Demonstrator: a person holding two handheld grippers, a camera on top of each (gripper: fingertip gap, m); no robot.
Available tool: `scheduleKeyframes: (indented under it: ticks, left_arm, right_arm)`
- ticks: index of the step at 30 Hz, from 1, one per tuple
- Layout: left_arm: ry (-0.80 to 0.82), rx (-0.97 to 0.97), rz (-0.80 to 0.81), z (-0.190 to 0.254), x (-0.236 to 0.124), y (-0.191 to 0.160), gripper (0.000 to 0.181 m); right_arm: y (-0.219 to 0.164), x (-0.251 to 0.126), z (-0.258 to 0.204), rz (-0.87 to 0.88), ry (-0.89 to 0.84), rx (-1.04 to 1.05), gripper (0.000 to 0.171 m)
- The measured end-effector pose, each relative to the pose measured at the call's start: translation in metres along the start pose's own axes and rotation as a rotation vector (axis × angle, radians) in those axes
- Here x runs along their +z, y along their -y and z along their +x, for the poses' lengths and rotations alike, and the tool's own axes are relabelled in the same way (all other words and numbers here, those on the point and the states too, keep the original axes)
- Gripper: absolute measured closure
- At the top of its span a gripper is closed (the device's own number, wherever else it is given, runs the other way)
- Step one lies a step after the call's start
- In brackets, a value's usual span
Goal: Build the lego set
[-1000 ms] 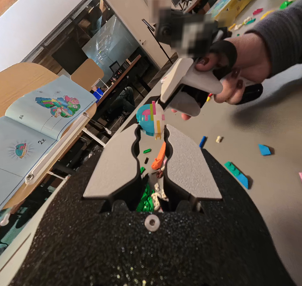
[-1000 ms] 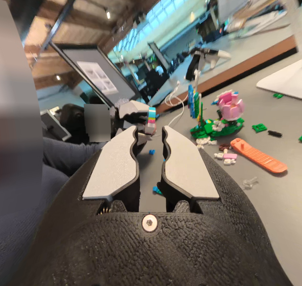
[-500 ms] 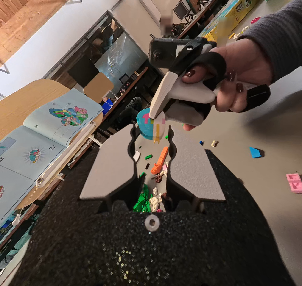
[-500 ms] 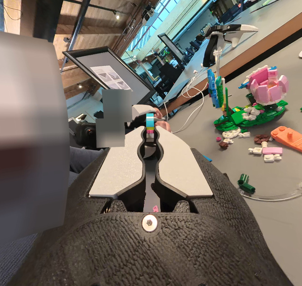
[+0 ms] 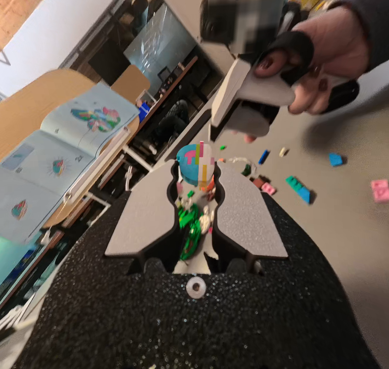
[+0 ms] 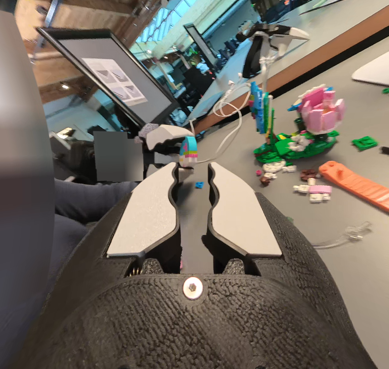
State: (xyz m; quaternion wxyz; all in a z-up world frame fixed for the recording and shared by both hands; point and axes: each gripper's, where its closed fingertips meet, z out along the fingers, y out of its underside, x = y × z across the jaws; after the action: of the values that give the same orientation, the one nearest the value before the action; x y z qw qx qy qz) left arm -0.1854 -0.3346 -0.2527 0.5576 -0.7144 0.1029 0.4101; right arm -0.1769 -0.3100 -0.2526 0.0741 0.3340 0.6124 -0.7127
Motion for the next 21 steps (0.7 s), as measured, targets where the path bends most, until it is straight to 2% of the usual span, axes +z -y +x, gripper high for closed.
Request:
scheduleKeyframes:
  ticks: [4, 8, 11, 21]
  left_arm:
    - [0.09, 0.04, -0.153, -0.026, -0.024, -0.043, 0.15]
    - [0.087, 0.113, -0.273, -0.041, -0.033, -0.082, 0.149]
    - [0.032, 0.091, -0.311, -0.045, -0.032, -0.103, 0.149]
    - [-0.02, -0.058, -0.289, -0.055, -0.025, -0.121, 0.149]
  right_arm:
    - [0.003, 0.002, 0.022, -0.017, -0.147, -0.074, 0.141]
    - [0.007, 0.012, 0.036, -0.025, -0.203, -0.082, 0.139]
    - [0.004, 0.021, 0.047, -0.053, -0.224, -0.059, 0.137]
    - [-0.013, 0.055, 0.061, -0.17, -0.3, -0.107, 0.137]
